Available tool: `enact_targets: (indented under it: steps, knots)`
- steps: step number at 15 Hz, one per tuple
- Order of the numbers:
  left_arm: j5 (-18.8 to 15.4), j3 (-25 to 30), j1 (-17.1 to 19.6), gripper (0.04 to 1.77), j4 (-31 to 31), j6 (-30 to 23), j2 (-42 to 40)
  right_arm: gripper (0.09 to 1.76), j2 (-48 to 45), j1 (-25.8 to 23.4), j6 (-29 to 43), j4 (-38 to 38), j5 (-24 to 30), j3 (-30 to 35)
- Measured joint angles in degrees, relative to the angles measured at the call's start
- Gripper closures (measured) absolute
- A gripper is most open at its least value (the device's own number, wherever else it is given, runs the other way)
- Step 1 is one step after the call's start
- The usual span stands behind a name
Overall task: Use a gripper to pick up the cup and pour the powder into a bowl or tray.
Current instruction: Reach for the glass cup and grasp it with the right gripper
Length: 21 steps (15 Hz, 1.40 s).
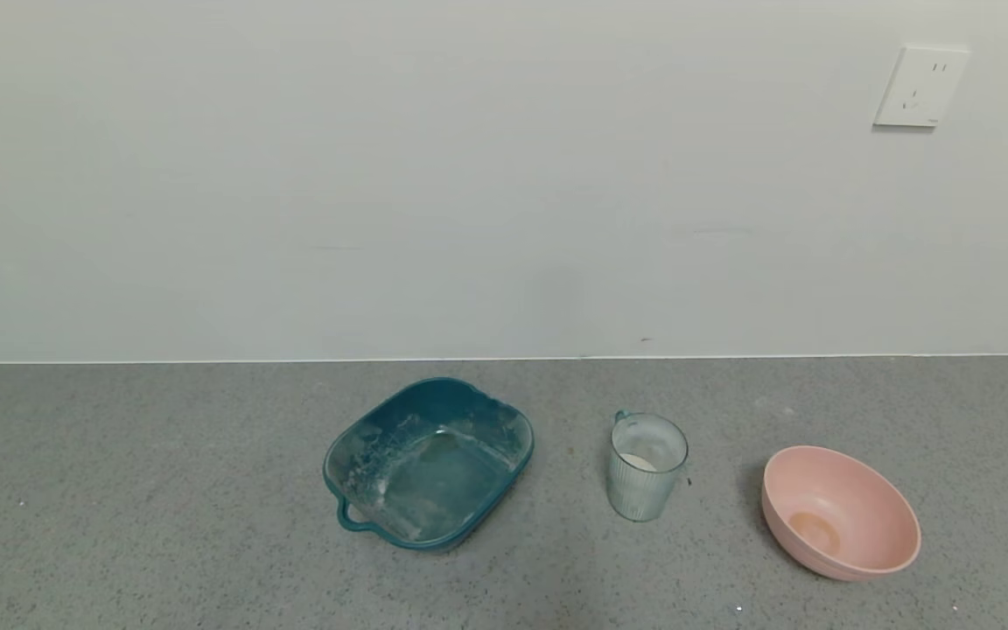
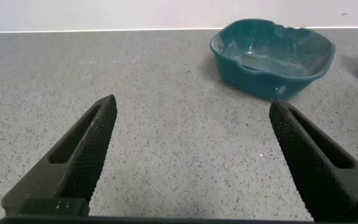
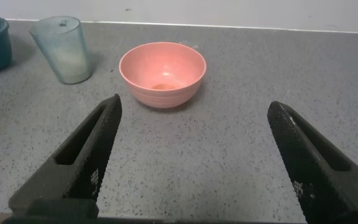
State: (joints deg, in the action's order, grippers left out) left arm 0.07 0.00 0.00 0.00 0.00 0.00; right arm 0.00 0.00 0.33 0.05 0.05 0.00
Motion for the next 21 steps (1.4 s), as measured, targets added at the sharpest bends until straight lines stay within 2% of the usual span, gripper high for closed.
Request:
enact_targets:
  steps: [5, 8, 11, 17, 21]
  knots:
    - [0.0, 0.0, 0.0, 0.05, 0.0, 0.0, 0.0, 0.14, 0.0, -0.07, -0.09, -0.18, -0.05, -0.21]
    - [-0.02, 0.0, 0.0, 0.05, 0.0, 0.0, 0.0, 0.14, 0.49, -0.02, -0.46, 0.85, 0.16, -4.22]
    - [-0.02, 0.0, 0.02, 0.05, 0.0, 0.0, 0.0, 0.14, 4.82, 0.1, -0.66, 0.37, 0.28, -9.23]
    - [-0.02, 0.0, 0.02, 0.05, 0.0, 0.0, 0.0, 0.14, 26.54, 2.08, -0.88, -1.91, 0.57, -22.26]
    - [-0.02, 0.0, 0.0, 0.05, 0.0, 0.0, 0.0, 0.14, 45.42, 6.44, -0.88, -8.67, 0.8, -27.59]
